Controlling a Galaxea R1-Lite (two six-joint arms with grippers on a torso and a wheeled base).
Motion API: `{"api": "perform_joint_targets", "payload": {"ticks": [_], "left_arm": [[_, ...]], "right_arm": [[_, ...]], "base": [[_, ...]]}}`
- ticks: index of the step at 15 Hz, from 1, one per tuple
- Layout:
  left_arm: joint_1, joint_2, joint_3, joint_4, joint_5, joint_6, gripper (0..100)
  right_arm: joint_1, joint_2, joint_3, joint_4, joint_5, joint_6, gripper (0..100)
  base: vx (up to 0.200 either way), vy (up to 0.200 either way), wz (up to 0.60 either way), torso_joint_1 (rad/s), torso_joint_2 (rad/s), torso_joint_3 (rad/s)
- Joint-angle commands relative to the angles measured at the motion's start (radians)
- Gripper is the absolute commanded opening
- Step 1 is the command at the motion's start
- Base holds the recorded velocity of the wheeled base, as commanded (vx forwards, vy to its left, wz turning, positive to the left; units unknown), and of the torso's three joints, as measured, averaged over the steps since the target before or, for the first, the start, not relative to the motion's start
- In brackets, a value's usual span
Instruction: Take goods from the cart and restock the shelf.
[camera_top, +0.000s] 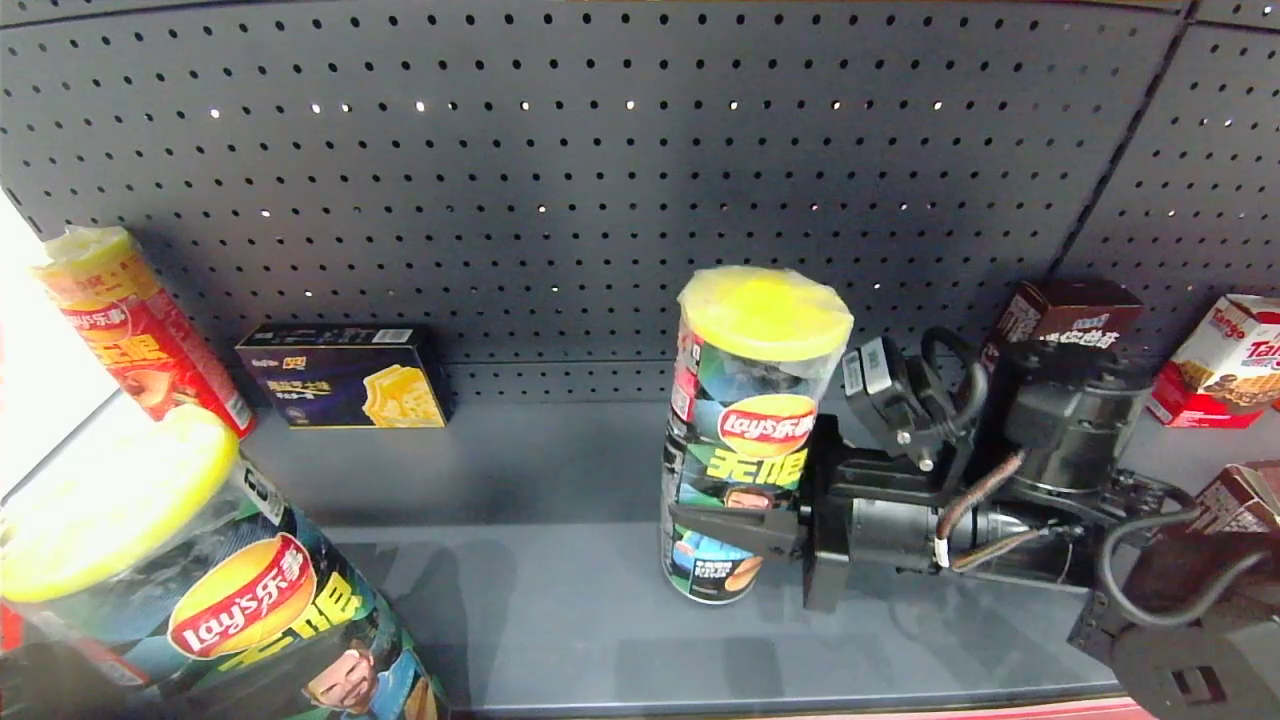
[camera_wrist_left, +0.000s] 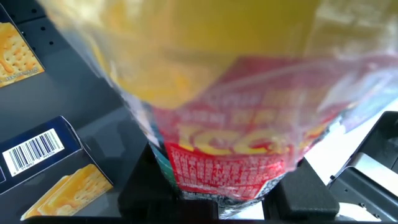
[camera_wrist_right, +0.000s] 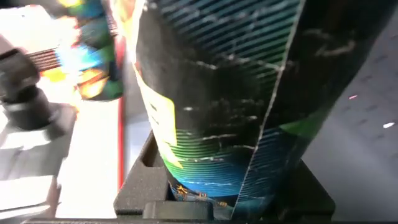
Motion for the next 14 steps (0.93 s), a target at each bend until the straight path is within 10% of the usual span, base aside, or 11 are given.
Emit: {"api": "perform_joint_targets", "payload": {"ticks": [1, 14], "left_arm": [[0.0, 0.001, 0.0, -0.001, 0.0, -0.002, 0], [0.002, -0.002, 0.002, -0.001, 0.003, -0.002, 0]], "right_arm": [[0.02, -0.027, 0.104, -0.049, -0.006, 0.004, 0], [0.01, 0.097, 0.17, -0.172, 0.008, -0.009, 0]], "base": [[0.0, 0.0, 0.0, 0.0, 0.0, 0.0], [0.0, 0.0, 0.0, 0.0, 0.0, 0.0]]}}
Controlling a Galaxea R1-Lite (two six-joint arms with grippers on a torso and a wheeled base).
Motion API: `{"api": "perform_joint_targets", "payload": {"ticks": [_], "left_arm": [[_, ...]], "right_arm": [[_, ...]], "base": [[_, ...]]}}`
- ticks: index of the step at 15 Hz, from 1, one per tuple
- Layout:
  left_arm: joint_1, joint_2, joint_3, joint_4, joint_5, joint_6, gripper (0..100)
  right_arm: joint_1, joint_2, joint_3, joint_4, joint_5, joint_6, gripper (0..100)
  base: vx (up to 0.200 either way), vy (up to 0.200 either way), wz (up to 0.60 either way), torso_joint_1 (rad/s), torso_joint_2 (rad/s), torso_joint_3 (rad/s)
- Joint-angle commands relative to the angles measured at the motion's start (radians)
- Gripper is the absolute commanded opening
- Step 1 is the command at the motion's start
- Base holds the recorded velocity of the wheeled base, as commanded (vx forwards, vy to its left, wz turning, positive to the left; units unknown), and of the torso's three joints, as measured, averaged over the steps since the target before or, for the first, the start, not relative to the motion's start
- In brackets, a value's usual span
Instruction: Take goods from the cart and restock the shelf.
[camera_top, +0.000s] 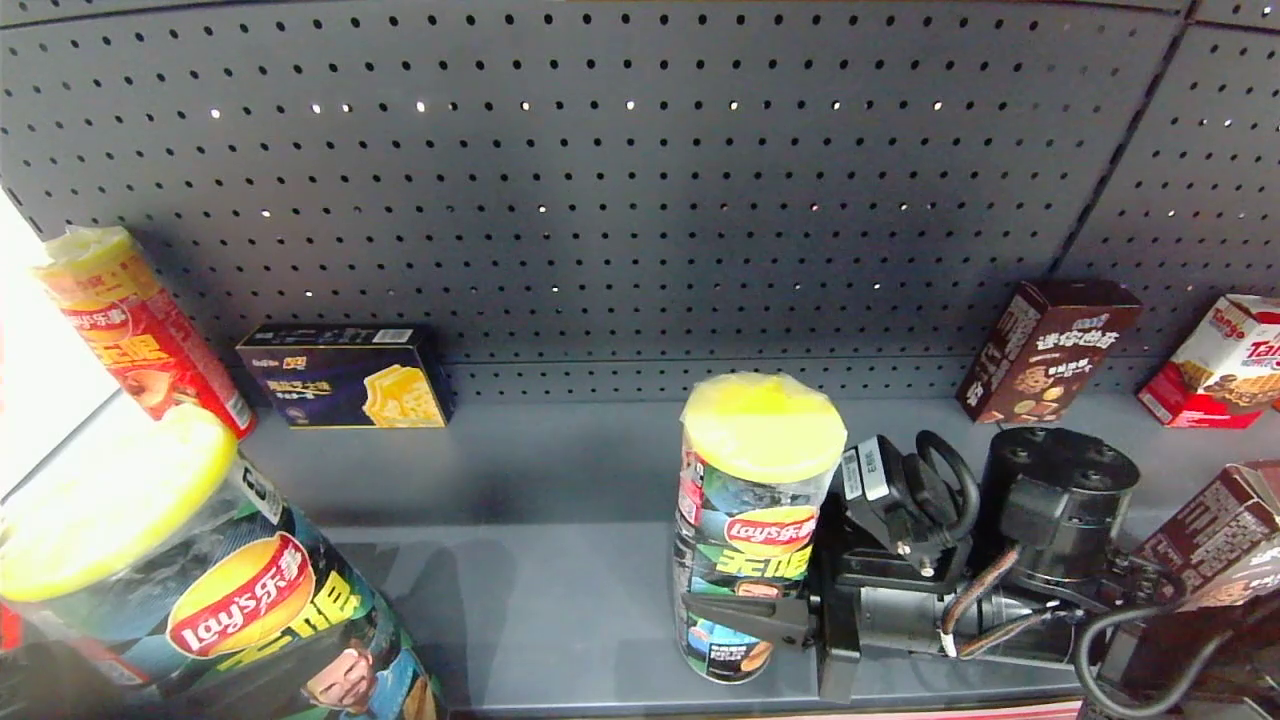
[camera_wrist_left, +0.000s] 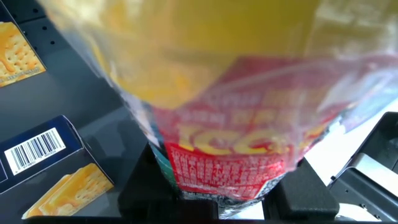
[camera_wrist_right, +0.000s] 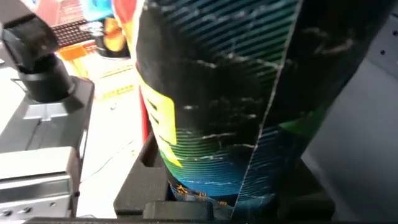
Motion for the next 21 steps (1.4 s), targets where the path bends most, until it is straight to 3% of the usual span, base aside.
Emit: {"api": "perform_joint_targets", "payload": {"ticks": [1, 7, 8, 17, 21], "left_arm": [[0.0, -0.001, 0.001, -0.001, 0.0, -0.001, 0], [0.0, -0.016, 0.015, -0.001, 0.0, -0.001, 0], [0.0, -0.022, 0.024, -0.001, 0.0, -0.001, 0], [0.0, -0.045, 0.043, -0.001, 0.003, -0.002, 0], [-0.003, -0.056, 0.044, -0.001, 0.0, -0.001, 0]], "right_arm": [[-0.002, 0.047, -0.008, -0.013, 0.001, 0.0, 0], [-0.033, 0.07, -0.033, -0.02, 0.016, -0.001, 0], [-0.034, 0.063, -0.03, -0.02, 0.016, -0.001, 100], [-0.042, -0.261, 0.151, -0.007, -0.01, -0.006, 100], [-0.149, -0.621, 0.193, 0.181, -0.138, -0.006, 100]], "base": [[0.0, 0.0, 0.0, 0.0, 0.0, 0.0], [0.0, 0.0, 0.0, 0.0, 0.0, 0.0], [0.0, 0.0, 0.0, 0.0, 0.0, 0.0], [0.0, 0.0, 0.0, 0.0, 0.0, 0.0], [0.0, 0.0, 0.0, 0.0, 0.0, 0.0]]}}
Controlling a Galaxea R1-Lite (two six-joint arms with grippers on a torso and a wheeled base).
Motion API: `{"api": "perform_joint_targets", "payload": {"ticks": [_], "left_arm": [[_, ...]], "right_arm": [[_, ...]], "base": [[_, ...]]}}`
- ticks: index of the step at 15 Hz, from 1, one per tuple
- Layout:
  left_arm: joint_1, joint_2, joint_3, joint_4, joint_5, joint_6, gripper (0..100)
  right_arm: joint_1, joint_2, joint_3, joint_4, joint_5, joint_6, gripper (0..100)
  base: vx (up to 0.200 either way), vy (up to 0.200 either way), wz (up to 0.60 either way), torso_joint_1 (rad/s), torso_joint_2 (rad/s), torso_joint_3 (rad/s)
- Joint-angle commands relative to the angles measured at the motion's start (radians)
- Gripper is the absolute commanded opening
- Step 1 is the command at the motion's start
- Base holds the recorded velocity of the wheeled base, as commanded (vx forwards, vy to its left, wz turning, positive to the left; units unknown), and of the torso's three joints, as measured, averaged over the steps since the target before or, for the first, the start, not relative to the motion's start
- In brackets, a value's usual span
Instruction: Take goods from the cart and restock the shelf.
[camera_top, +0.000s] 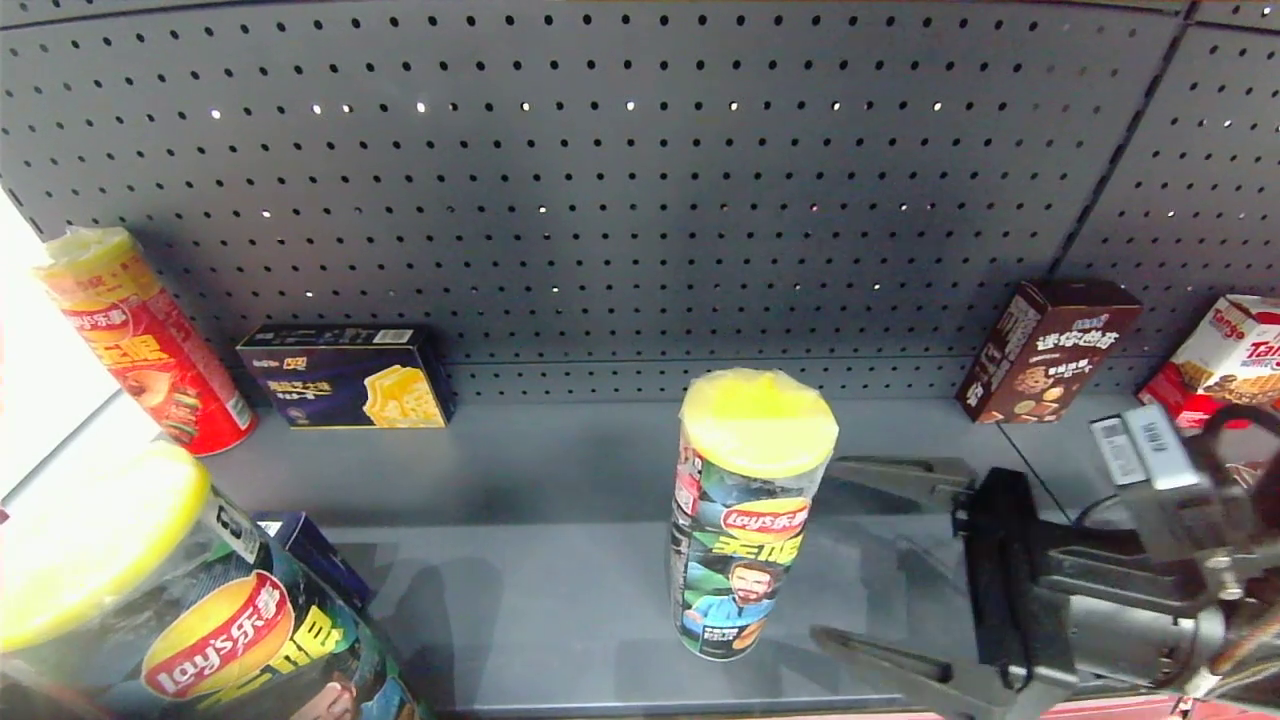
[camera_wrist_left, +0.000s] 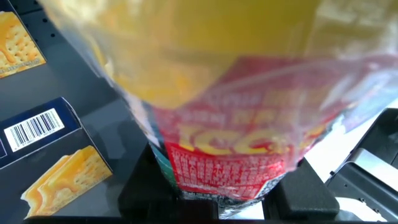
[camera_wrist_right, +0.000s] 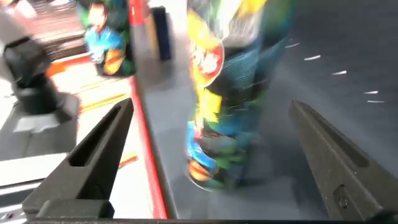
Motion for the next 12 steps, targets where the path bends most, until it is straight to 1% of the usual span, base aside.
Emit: {"api": "perform_joint_targets", "payload": {"ticks": [1, 2, 3, 4, 5, 8, 9, 11, 12], "left_arm": [[-0.001, -0.002, -0.003, -0.002, -0.001, 0.0, 0], [-0.001, -0.001, -0.003, -0.002, -0.001, 0.0, 0], [-0.001, -0.001, -0.003, -0.002, -0.003, 0.0, 0], [-0.001, -0.001, -0.002, -0.003, -0.003, 0.0, 0], [-0.001, -0.002, -0.002, -0.005, -0.003, 0.0, 0], [-0.005, 0.002, -0.009, -0.008, -0.006, 0.002, 0], [-0.007, 0.004, -0.012, -0.008, -0.006, 0.002, 0], [-0.007, 0.005, -0.032, -0.008, -0.006, 0.003, 0], [-0.007, 0.005, -0.037, -0.008, -0.006, 0.003, 0]], "right_arm": [[-0.096, -0.351, 0.023, 0.198, -0.098, 0.001, 100], [-0.116, -0.468, 0.028, 0.322, -0.147, 0.017, 100], [-0.116, -0.564, 0.04, 0.419, -0.196, 0.043, 100], [-0.116, -0.679, 0.058, 0.53, -0.268, 0.053, 100], [-0.116, -0.764, 0.086, 0.604, -0.326, 0.055, 100], [-0.118, -0.995, 0.204, 0.748, -0.406, 0.055, 100], [-0.118, -1.031, 0.218, 0.774, -0.415, 0.057, 100], [-0.122, -1.175, 0.255, 0.902, -0.457, 0.057, 100], [-0.131, -1.221, 0.268, 0.939, -0.481, 0.055, 100]], "base": [[0.0, 0.0, 0.0, 0.0, 0.0, 0.0], [0.0, 0.0, 0.0, 0.0, 0.0, 0.0], [0.0, 0.0, 0.0, 0.0, 0.0, 0.0], [0.0, 0.0, 0.0, 0.0, 0.0, 0.0], [0.0, 0.0, 0.0, 0.0, 0.0, 0.0], [0.0, 0.0, 0.0, 0.0, 0.0, 0.0], [0.0, 0.0, 0.0, 0.0, 0.0, 0.0], [0.0, 0.0, 0.0, 0.0, 0.0, 0.0], [0.0, 0.0, 0.0, 0.0, 0.0, 0.0]]}}
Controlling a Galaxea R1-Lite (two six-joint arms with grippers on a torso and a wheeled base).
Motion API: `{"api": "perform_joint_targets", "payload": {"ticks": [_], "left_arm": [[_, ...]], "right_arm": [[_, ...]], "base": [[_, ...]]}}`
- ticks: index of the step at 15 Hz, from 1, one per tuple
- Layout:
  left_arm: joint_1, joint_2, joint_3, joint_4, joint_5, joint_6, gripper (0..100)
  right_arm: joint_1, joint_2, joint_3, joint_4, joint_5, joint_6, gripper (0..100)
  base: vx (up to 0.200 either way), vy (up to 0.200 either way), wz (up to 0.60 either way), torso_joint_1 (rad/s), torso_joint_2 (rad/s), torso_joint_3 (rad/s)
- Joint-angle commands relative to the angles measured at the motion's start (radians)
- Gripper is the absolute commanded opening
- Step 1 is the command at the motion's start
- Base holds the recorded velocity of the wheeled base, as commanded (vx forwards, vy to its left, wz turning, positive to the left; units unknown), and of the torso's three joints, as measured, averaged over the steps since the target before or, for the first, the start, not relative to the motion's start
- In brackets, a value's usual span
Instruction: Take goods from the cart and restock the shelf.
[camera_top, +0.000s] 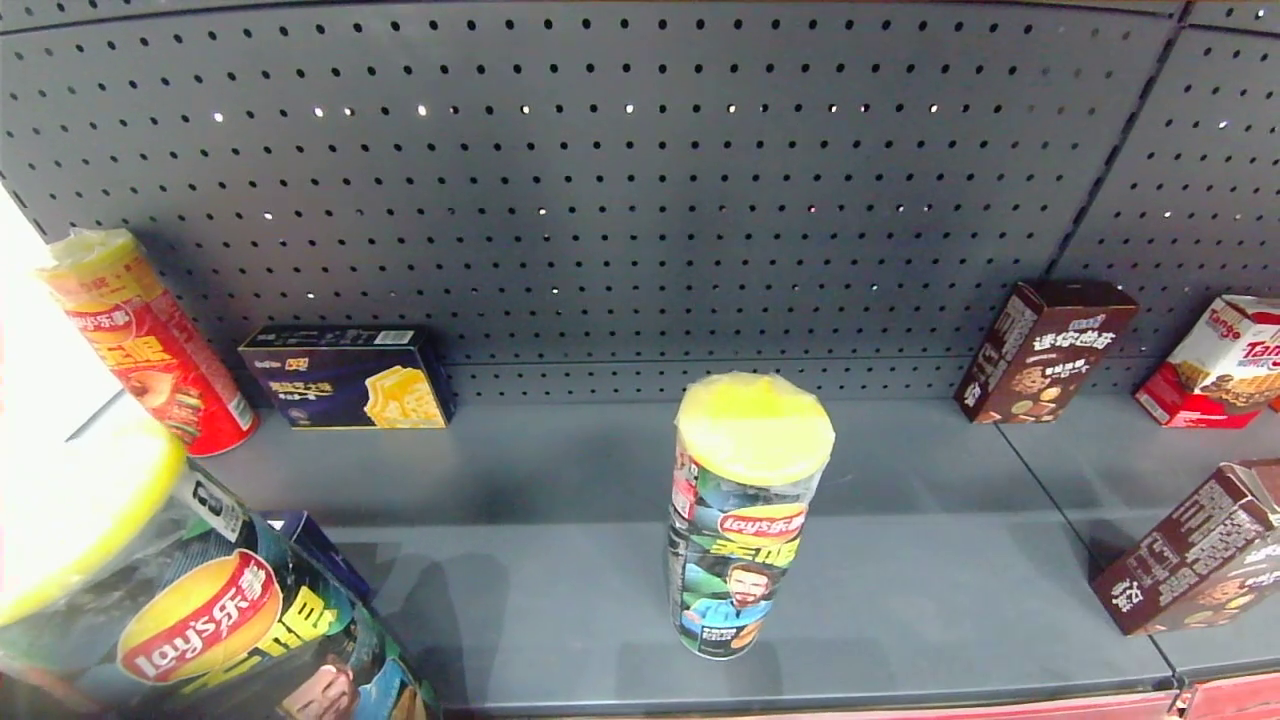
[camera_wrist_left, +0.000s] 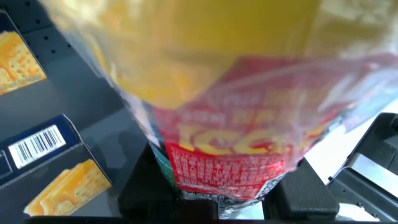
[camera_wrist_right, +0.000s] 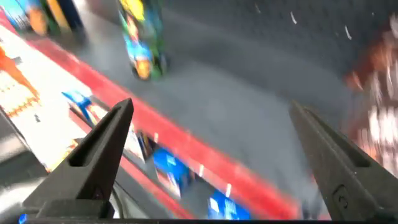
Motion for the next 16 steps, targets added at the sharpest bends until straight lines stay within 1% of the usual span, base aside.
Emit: {"api": "perform_joint_targets", "payload": {"ticks": [1, 3, 4, 5, 8, 9, 10, 11, 12, 13, 14, 15, 16], "left_arm": [[0.0, 0.001, -0.014, 0.0, 0.0, 0.001, 0], [-0.001, 0.001, -0.02, 0.0, 0.0, 0.002, 0], [-0.001, 0.001, -0.026, 0.0, -0.001, 0.004, 0], [-0.003, 0.002, -0.038, 0.005, -0.001, 0.005, 0], [-0.005, 0.027, -0.067, 0.005, -0.003, 0.005, 0], [-0.005, 0.031, -0.067, 0.005, -0.003, 0.008, 0], [-0.011, 0.031, -0.067, 0.005, -0.003, 0.007, 0], [-0.026, 0.031, -0.064, 0.005, -0.003, 0.007, 0], [-0.034, 0.031, -0.066, 0.005, -0.003, 0.007, 0], [-0.04, 0.03, -0.064, 0.005, -0.003, 0.007, 0], [-0.041, 0.028, -0.063, 0.005, -0.003, 0.007, 0], [-0.043, 0.025, -0.058, 0.006, -0.005, 0.008, 0], [-0.051, 0.024, -0.054, 0.006, -0.009, 0.008, 0]], "right_arm": [[-0.037, -0.274, 0.069, 0.139, -0.073, 0.0, 100], [-0.089, -0.395, 0.112, 0.255, -0.101, 0.006, 100], [-0.092, -0.395, 0.119, 0.259, -0.127, 0.018, 100], [-0.091, -0.395, 0.122, 0.246, -0.167, 0.082, 100], [-0.091, -0.395, 0.125, 0.24, -0.153, 0.102, 100], [-0.091, -0.395, 0.128, 0.234, -0.154, 0.089, 100], [-0.091, -0.395, 0.128, 0.231, -0.133, 0.066, 100], [-0.091, -0.395, 0.128, 0.229, -0.058, 0.059, 100], [-0.091, -0.395, 0.128, 0.231, -0.024, 0.069, 100], [-0.092, -0.395, 0.126, 0.232, -0.093, 0.129, 100], [-0.092, -0.395, 0.139, 0.24, -0.219, 0.141, 100], [-0.122, -0.395, 0.146, 0.242, -0.232, 0.141, 100], [-0.125, -0.395, 0.146, 0.242, -0.225, 0.132, 100]], "base": [[0.0, 0.0, 0.0, 0.0, 0.0, 0.0], [0.0, 0.0, 0.0, 0.0, 0.0, 0.0], [0.0, 0.0, 0.0, 0.0, 0.0, 0.0], [0.0, 0.0, 0.0, 0.0, 0.0, 0.0], [0.0, 0.0, 0.0, 0.0, 0.0, 0.0], [0.0, 0.0, 0.0, 0.0, 0.0, 0.0], [0.0, 0.0, 0.0, 0.0, 0.0, 0.0], [0.0, 0.0, 0.0, 0.0, 0.0, 0.0], [0.0, 0.0, 0.0, 0.0, 0.0, 0.0], [0.0, 0.0, 0.0, 0.0, 0.0, 0.0], [0.0, 0.0, 0.0, 0.0, 0.0, 0.0], [0.0, 0.0, 0.0, 0.0, 0.0, 0.0], [0.0, 0.0, 0.0, 0.0, 0.0, 0.0]]}}
